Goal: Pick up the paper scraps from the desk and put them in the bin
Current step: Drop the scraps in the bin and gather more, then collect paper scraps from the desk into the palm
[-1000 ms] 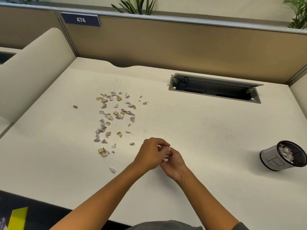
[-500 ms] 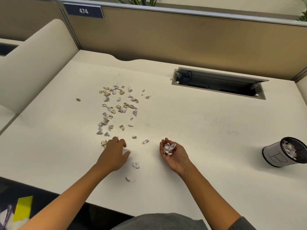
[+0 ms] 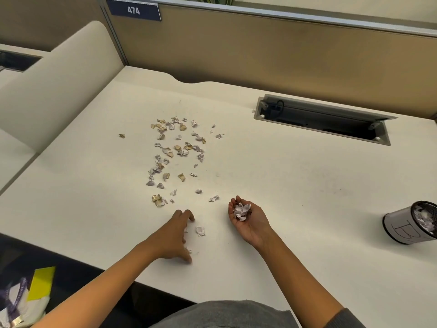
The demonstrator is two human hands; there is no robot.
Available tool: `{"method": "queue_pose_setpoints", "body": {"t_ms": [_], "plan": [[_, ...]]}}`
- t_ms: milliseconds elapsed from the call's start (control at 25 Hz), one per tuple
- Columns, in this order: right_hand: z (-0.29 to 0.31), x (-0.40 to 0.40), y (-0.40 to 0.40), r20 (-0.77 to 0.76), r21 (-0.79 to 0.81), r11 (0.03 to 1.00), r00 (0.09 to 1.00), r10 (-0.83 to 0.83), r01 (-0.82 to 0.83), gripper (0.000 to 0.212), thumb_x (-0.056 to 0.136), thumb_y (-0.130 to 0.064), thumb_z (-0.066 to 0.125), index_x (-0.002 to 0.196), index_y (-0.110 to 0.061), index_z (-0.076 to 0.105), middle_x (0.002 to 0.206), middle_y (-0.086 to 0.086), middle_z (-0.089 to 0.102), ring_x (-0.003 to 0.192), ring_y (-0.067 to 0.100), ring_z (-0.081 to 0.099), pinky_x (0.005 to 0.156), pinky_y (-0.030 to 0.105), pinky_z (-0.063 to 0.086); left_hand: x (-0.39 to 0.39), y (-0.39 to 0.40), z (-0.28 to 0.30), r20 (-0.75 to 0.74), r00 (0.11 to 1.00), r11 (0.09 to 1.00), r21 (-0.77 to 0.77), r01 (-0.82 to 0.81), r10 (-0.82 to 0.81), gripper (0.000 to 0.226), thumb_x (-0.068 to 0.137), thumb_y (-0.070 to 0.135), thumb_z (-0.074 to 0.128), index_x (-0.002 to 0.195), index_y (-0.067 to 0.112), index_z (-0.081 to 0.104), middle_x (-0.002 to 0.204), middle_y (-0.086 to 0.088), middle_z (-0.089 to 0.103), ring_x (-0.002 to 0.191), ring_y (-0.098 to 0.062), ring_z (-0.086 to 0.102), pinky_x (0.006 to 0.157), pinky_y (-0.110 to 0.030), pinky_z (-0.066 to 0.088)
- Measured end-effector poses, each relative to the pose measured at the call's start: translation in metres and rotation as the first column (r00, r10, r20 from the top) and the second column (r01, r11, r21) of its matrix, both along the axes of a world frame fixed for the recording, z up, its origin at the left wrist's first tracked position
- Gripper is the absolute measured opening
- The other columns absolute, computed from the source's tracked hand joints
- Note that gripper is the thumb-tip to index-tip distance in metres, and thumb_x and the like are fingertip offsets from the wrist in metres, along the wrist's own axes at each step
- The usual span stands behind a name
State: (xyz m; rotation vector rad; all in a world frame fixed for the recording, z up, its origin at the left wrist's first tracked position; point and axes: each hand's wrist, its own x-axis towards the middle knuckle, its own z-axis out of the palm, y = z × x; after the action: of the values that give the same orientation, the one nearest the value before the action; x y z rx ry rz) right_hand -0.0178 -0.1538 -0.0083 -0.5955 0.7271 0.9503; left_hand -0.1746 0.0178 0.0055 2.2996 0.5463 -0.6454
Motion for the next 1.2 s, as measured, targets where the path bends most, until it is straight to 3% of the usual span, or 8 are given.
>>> {"method": "queue_pose_setpoints", "body": {"t_ms": [320,560,640,760,840,920,1000,1200], "plan": [[0.004,0.003,-0.006,0.007,-0.014,0.999,1.000,-0.029,0.029,0.021,0.099,-0.005,0.045,0.089,0.001,0.062,0.085,0.012,0.063,0.080,0.022,0.060,0.063,0.030,0.060,0.028,-0.003,-0.027,0.258,0.917,0.948,-0.174,-0.267,0.305,0.053,0.058,0.016,0.090,0.099,0.023,0.057,0.085,0.000,0.058,0.053,-0.001,0.055,0.050,-0.010,0.043],[0.000,0.006,-0.014,-0.008,-0.017,0.998,0.998,-0.054,0.054,0.022,0.099,-0.005,0.047,0.087,0.001,0.063,0.083,0.013,0.064,0.079,0.023,0.061,0.062,0.031,0.060,0.056,-0.003,-0.030,0.345,0.850,0.916,-0.206,-0.345,0.398,0.033,0.070,0.019,0.086,0.094,0.020,0.063,0.079,0.002,0.061,0.057,0.000,0.055,0.064,-0.015,0.043],[-0.002,0.008,-0.017,-0.010,-0.017,0.998,0.998,-0.063,0.063,0.022,0.099,-0.005,0.047,0.086,0.001,0.063,0.082,0.013,0.065,0.079,0.023,0.061,0.062,0.031,0.061,0.060,-0.002,-0.023,0.336,0.885,0.946,-0.134,-0.294,0.322,0.044,0.070,0.030,0.085,0.104,0.022,0.058,0.092,0.003,0.058,0.065,-0.002,0.057,0.066,-0.019,0.043],[-0.003,0.011,-0.020,-0.013,-0.018,0.997,0.997,-0.078,0.077,0.022,0.099,-0.006,0.047,0.085,0.001,0.063,0.079,0.013,0.065,0.079,0.023,0.061,0.061,0.030,0.061,0.053,0.006,-0.011,0.186,0.980,0.998,-0.004,-0.069,0.068,0.093,0.043,0.055,0.090,0.116,0.035,0.037,0.107,0.014,0.038,0.087,0.003,0.053,0.065,-0.021,0.042],[-0.003,0.011,-0.021,-0.012,-0.016,0.997,0.997,-0.079,0.079,0.021,0.099,-0.006,0.047,0.086,0.001,0.063,0.082,0.013,0.064,0.079,0.023,0.061,0.061,0.030,0.061,0.042,0.013,-0.007,0.050,0.989,0.989,0.067,0.135,-0.139,0.109,0.031,0.055,0.091,0.118,0.040,0.027,0.110,0.014,0.029,0.095,-0.004,0.050,0.063,-0.023,0.045],[-0.002,0.012,-0.021,-0.007,-0.014,0.997,0.997,-0.076,0.076,0.021,0.099,-0.006,0.047,0.087,0.000,0.062,0.084,0.012,0.064,0.080,0.023,0.061,0.062,0.030,0.061,0.034,0.018,-0.011,0.030,0.971,0.966,0.111,0.234,-0.239,0.111,0.030,0.048,0.092,0.118,0.040,0.025,0.113,0.013,0.026,0.098,-0.012,0.051,0.067,-0.028,0.051],[-0.001,0.013,-0.022,-0.007,-0.014,0.998,0.998,-0.069,0.069,0.021,0.100,-0.006,0.047,0.087,0.000,0.062,0.085,0.012,0.063,0.080,0.023,0.061,0.062,0.030,0.061,0.031,0.022,-0.016,0.119,0.980,0.984,0.098,0.149,-0.160,0.108,0.032,0.047,0.093,0.118,0.039,0.027,0.111,0.012,0.029,0.097,-0.011,0.051,0.073,-0.029,0.052],[0.000,0.010,-0.021,-0.006,-0.015,0.999,0.999,-0.052,0.052,0.021,0.100,-0.006,0.046,0.088,0.001,0.062,0.086,0.012,0.062,0.080,0.022,0.060,0.063,0.030,0.060,0.050,0.030,-0.026,0.302,0.933,0.980,-0.016,-0.198,0.194,0.087,0.058,0.046,0.089,0.125,0.029,0.036,0.103,0.005,0.044,0.077,-0.008,0.048,0.065,-0.021,0.038]]}}
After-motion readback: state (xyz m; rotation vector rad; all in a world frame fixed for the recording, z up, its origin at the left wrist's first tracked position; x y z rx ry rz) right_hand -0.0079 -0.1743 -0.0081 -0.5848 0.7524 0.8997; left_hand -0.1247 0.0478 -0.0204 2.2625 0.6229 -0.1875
